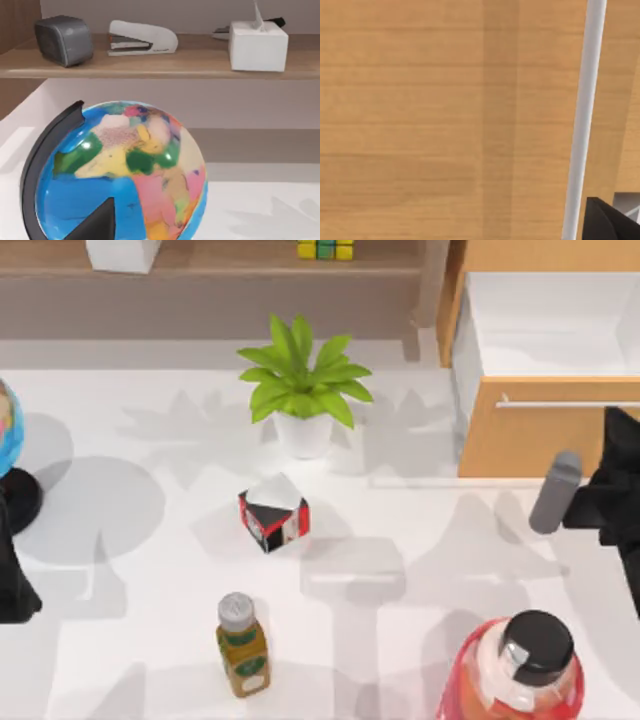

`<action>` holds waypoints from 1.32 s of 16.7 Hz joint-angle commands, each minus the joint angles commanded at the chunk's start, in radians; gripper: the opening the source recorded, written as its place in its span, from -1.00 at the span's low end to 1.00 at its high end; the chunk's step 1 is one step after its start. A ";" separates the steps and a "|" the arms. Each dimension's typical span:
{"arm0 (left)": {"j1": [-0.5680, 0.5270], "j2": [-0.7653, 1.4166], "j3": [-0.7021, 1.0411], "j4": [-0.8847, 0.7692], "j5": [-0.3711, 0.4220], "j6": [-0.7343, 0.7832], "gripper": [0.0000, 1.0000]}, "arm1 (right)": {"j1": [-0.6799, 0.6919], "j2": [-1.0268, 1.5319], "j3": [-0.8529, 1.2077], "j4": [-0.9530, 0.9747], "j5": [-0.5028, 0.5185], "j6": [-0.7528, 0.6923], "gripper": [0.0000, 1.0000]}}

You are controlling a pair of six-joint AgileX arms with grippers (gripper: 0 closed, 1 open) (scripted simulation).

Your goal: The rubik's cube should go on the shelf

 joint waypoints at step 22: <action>0.000 0.000 0.000 0.000 0.000 0.000 1.00 | -0.100 0.156 0.455 -0.287 -0.102 -0.005 -1.00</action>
